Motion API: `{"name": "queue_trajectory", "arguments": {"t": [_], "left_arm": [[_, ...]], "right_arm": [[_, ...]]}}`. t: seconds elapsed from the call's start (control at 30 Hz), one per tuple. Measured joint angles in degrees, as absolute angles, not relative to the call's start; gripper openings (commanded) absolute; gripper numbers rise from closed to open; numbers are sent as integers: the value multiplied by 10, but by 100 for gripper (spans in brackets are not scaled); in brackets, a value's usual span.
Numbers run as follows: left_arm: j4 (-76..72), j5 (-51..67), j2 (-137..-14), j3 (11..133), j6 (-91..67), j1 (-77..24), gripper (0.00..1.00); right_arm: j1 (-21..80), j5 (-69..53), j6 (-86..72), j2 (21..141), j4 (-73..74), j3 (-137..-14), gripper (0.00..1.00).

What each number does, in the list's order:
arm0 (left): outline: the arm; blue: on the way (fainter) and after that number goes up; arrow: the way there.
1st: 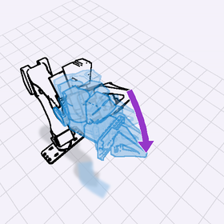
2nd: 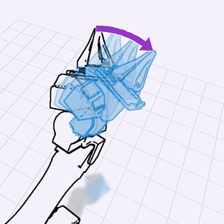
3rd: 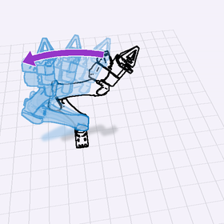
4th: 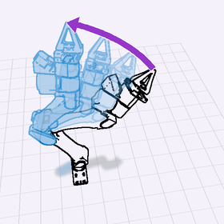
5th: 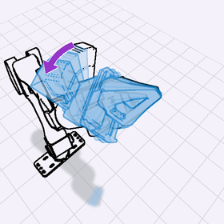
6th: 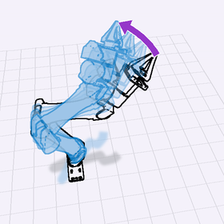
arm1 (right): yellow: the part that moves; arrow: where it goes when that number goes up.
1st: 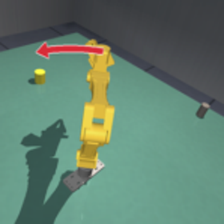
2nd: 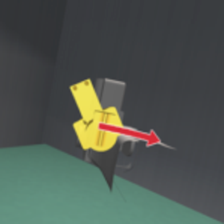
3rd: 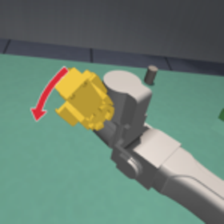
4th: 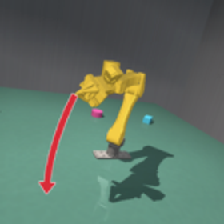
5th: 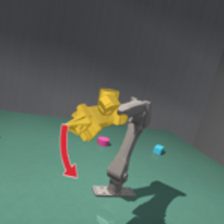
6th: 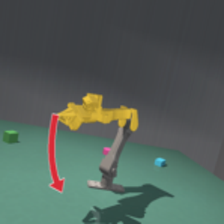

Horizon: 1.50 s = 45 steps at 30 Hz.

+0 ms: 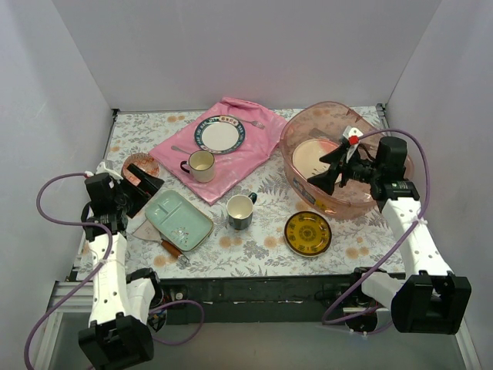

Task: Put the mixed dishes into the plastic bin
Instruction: Pick up the plate at the center of the board.

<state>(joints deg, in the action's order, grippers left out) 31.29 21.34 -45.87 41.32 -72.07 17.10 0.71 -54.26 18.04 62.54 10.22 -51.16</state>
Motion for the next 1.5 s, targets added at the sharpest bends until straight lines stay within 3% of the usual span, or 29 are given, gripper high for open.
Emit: {"name": "queue_trajectory", "arguments": {"t": [0.37,0.9,1.5], "left_arm": [[369,104,-487,404,-781,171,98],[311,49,-542,314,-857,166,70],[251,49,-568,284,-870,159,52]], "right_arm": [[8,-665,119,616,14,-463,93],[8,-675,107,621,11,-463,93],[8,-672,109,623,11,-463,93]]}}
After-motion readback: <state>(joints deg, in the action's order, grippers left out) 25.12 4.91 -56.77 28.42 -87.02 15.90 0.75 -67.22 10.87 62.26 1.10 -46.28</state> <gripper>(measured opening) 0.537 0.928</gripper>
